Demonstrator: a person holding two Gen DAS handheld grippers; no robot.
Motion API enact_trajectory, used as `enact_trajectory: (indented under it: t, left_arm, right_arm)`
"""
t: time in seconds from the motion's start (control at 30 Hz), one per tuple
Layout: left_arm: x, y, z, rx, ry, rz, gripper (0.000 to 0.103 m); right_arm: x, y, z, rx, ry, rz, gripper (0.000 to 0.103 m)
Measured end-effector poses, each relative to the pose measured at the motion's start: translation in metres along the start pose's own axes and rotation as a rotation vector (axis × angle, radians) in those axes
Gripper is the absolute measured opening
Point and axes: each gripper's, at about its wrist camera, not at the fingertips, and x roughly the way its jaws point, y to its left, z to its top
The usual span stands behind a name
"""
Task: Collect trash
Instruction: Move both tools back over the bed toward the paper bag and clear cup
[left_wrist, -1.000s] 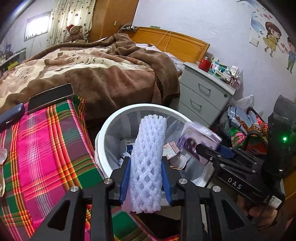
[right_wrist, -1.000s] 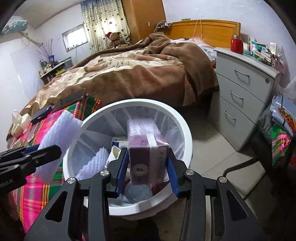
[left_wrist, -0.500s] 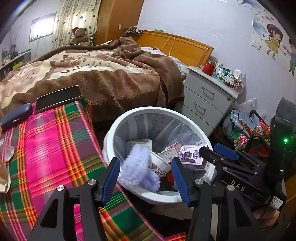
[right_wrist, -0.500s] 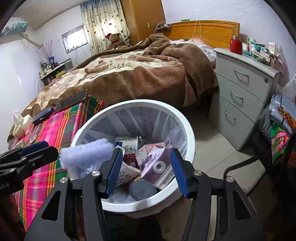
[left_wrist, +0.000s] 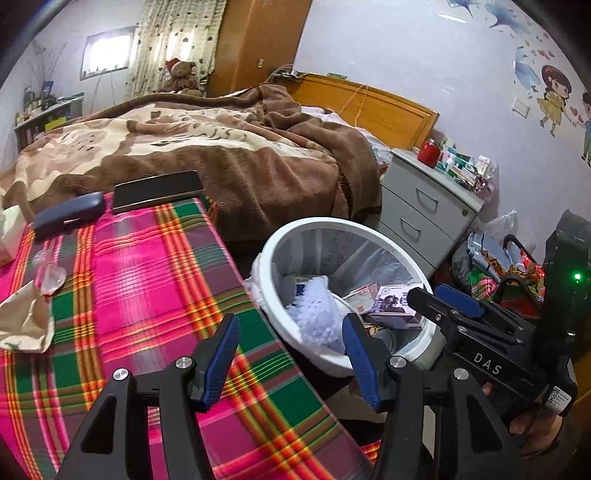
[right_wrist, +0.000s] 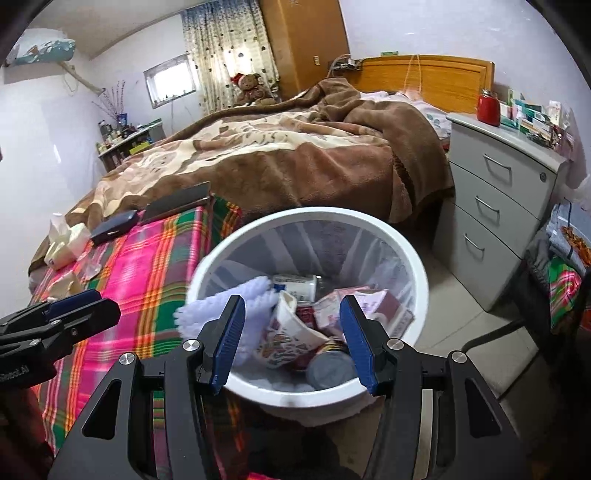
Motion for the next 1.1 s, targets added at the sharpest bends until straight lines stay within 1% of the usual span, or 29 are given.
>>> enact_trajectory:
  t: [0.1,0.2,0.57,0.8,0.9,1.0,1.1]
  left_arm:
    - [-0.012,0.006,-0.005,0.004,-0.019,0.019,0.057]
    - [-0.021,0.015,-0.009,-0.012,-0.027,0.017,0.057]
    - [-0.057,0.06,-0.028,-0.061,-0.06,0.081,0.057]
    - [-0.077,0.104,-0.036,-0.115,-0.072,0.142,0.058]
    - [-0.085,0.121,-0.036,-0.14,-0.08,0.155,0.058]
    - [-0.093,0.142,-0.037,-0.155,-0.088,0.192,0.058]
    - [-0.1,0.162,-0.036,-0.174,-0.092,0.212,0.058]
  right_arm:
    - [-0.002,0.01,0.0,-0.018,-0.006,0.013,0.055]
    - [-0.003,0.021,0.0,-0.032,-0.011,0.033,0.055]
    - [0.0,0.067,-0.004,-0.083,-0.018,0.1,0.055]
    - [0.004,0.099,-0.003,-0.121,-0.021,0.136,0.055]
    - [0.009,0.112,-0.001,-0.13,-0.015,0.156,0.055]
    - [0.013,0.126,0.001,-0.15,-0.015,0.168,0.055]
    - [0.018,0.139,0.004,-0.174,-0.008,0.183,0.055]
